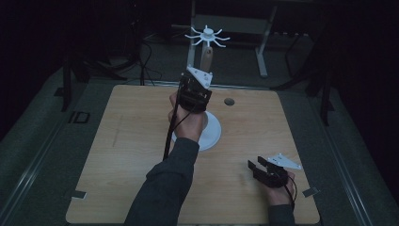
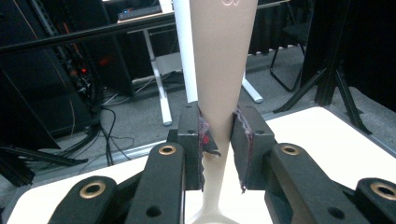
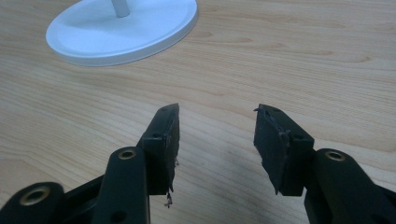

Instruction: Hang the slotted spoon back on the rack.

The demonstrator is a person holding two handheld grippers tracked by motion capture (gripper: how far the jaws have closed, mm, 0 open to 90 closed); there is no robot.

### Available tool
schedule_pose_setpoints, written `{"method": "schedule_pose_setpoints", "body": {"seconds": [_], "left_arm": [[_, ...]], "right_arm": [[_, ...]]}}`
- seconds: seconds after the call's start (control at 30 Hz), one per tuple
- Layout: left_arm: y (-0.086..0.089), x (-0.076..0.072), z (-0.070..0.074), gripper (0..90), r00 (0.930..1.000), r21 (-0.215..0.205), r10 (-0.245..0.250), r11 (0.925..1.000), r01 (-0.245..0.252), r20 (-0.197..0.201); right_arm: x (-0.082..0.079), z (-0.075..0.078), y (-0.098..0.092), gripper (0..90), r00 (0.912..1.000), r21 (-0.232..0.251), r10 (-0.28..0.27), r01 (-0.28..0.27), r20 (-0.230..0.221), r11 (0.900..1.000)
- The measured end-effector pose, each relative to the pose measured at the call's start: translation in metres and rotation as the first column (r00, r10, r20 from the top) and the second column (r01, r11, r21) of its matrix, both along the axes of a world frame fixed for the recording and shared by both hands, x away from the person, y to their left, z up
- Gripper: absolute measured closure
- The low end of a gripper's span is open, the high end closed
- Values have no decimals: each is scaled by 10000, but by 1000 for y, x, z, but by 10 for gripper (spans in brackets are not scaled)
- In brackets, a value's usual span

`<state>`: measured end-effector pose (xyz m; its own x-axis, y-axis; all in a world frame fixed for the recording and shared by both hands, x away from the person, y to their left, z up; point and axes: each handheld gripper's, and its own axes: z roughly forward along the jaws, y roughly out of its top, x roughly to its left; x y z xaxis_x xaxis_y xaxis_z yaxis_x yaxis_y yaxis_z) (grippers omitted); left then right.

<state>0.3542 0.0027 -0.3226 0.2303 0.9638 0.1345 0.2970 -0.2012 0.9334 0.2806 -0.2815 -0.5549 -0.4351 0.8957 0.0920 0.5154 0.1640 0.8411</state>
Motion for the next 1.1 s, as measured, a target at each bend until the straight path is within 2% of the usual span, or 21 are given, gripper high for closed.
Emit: {"method": "schedule_pose_setpoints", "body": {"seconds": [0.43,1.1], "left_arm": [[-3,6,5,745,9999,52,110,9999,-110,44],[-2,16,5,745,9998,4,157,9999,-157,-149]], "right_arm": [[0,1,-1,501,10000,34,0,0,7,10000],[1,1,0,500,10000,30,19,-19,-17,10000]]}}
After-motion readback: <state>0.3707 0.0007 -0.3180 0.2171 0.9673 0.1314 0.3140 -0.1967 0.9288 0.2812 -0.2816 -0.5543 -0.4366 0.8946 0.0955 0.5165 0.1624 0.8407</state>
